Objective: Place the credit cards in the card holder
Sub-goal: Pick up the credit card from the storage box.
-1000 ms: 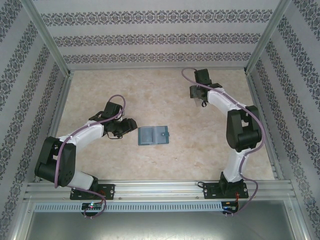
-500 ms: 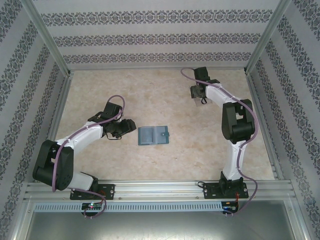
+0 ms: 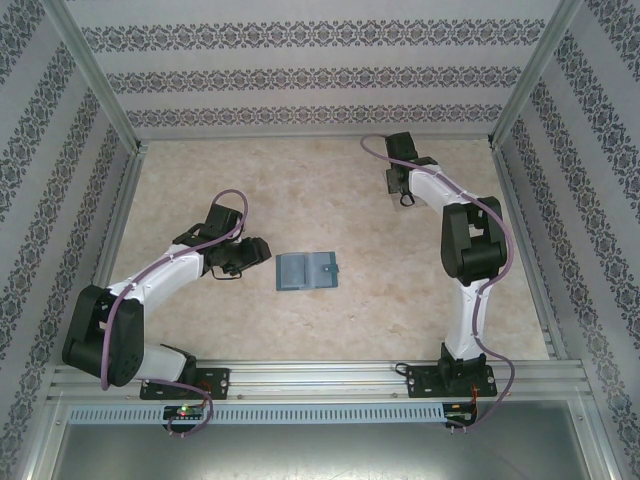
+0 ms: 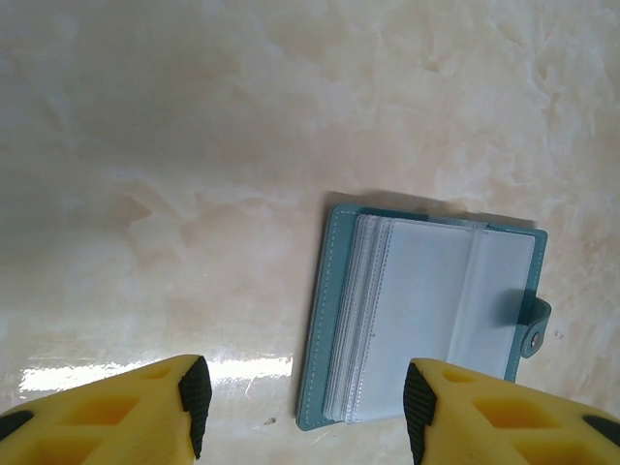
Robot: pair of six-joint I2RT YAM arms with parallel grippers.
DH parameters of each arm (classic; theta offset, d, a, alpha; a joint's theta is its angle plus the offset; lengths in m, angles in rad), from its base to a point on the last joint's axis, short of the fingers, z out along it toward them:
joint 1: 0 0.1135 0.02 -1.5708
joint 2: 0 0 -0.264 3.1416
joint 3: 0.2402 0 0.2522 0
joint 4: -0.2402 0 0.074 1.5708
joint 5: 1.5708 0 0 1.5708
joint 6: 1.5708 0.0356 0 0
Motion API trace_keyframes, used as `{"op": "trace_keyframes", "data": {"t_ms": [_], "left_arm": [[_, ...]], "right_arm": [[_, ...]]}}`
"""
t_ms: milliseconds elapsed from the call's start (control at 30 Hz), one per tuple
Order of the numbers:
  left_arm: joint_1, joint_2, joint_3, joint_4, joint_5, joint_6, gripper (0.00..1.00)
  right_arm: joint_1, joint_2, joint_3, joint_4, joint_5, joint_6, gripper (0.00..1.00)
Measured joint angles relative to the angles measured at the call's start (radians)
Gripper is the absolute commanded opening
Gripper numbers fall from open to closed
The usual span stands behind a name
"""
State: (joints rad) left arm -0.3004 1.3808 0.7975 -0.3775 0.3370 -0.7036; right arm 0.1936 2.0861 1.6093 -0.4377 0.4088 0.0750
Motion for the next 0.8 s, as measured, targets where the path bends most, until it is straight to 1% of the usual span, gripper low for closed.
{"op": "trace_keyframes", "data": {"t_ms": [200,500,800], "left_arm": [[0.000,0.000,0.000,-0.005,-0.006,0.000,0.58],[0.000,0.000,0.000,-0.005,-0.010,0.000,0.58],[0.000,0.000,0.000,-0.005,-0.020,0.001,0.58]], "right_arm": [[0.001,0.000,-0.002,0.002,0.012,-0.012,0.55],[0.018,0.000,-0.002,0.008,0.041,-0.037,0.45],[0.034,0.000,-0.003,0.024,0.074,-0.067,0.29]]}}
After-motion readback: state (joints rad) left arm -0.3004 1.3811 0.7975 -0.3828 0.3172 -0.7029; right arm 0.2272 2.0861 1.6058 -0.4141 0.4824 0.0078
